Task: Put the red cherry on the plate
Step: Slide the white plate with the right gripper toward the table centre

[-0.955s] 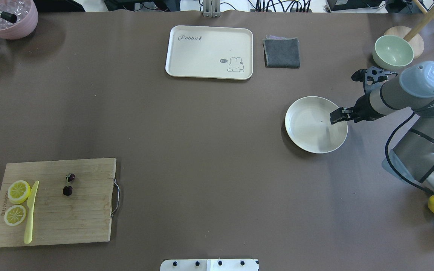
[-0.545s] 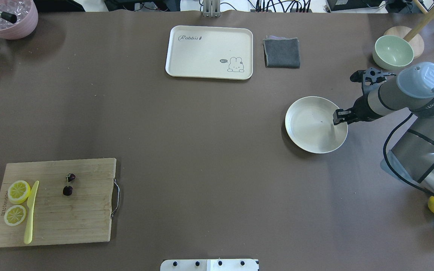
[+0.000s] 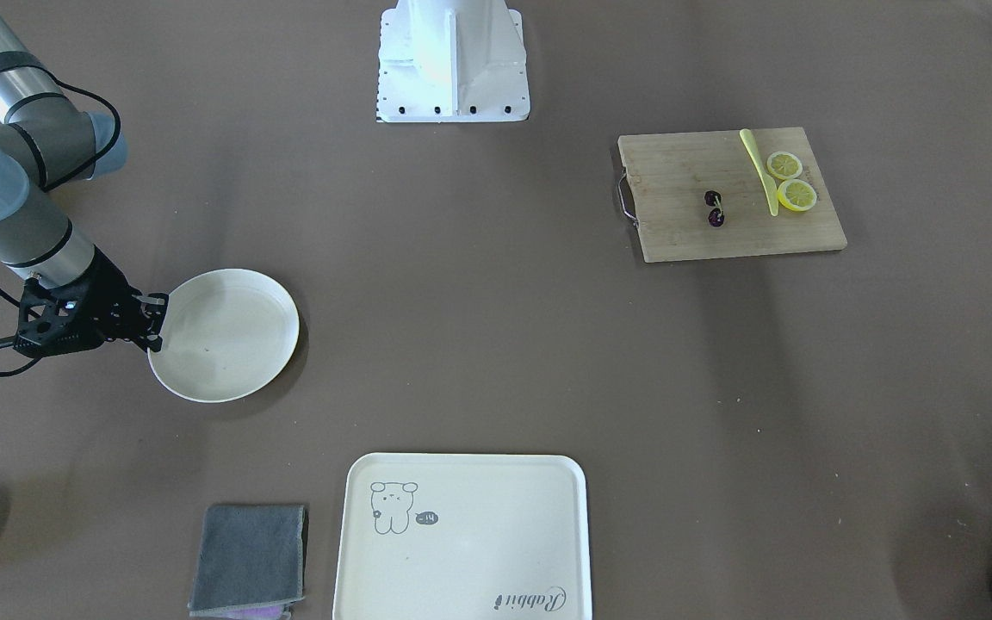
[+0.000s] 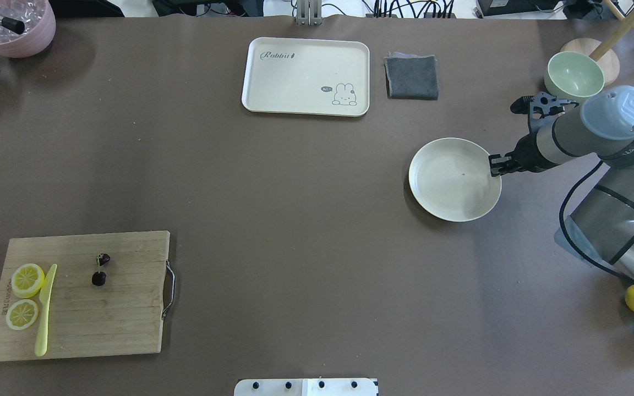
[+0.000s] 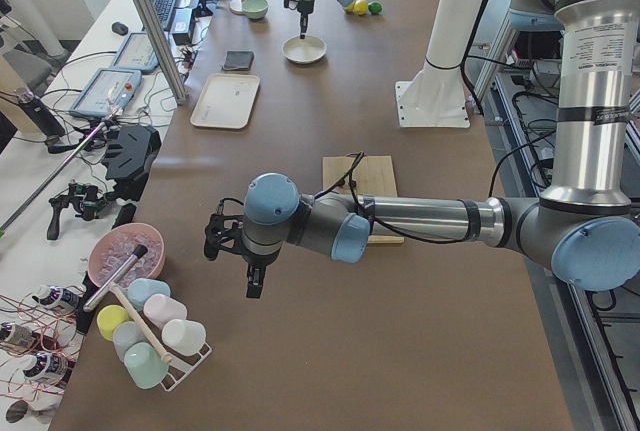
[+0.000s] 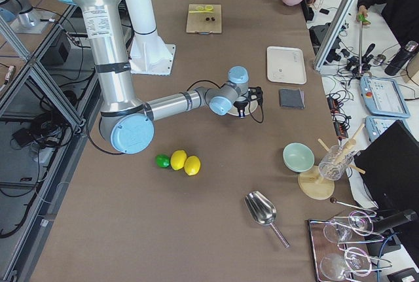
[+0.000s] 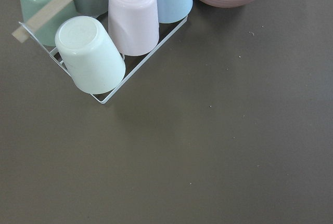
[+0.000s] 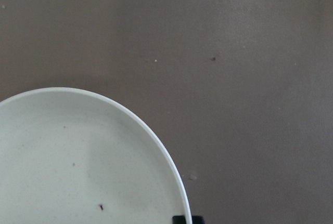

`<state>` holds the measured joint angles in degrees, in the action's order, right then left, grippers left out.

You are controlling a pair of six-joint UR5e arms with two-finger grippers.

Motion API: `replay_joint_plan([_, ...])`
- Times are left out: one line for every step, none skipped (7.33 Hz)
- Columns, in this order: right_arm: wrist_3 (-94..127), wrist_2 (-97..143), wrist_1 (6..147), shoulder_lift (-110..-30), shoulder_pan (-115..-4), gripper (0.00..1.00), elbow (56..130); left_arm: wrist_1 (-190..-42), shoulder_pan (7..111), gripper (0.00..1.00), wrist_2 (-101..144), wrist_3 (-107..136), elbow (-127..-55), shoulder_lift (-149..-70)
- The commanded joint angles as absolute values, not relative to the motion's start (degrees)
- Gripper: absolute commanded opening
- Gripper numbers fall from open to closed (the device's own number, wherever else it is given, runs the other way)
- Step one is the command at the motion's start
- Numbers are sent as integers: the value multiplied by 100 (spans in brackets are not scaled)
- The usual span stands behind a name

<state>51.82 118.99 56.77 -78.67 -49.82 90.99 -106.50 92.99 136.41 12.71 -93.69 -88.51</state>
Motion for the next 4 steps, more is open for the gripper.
replay_joint_plan([5221,12703,5687,-7622,-5499,0,9272,-10644,9308,98,13649,1274,-9395,-8851])
replay_joint_plan([5577,12866,5695,-7350,-5545,0,9264,-10644,9308,98,13658,1274,-9404,-8851])
replay_joint_plan([5903,12815,5721,-7052,-5372,0,9211,-10644,9308,98,13658,1274,-9387,-8851])
replay_joint_plan([6298,12632,5722,-6805,-5144,0,9202,-10644,9308,98,13667,1274,-9369,-8851])
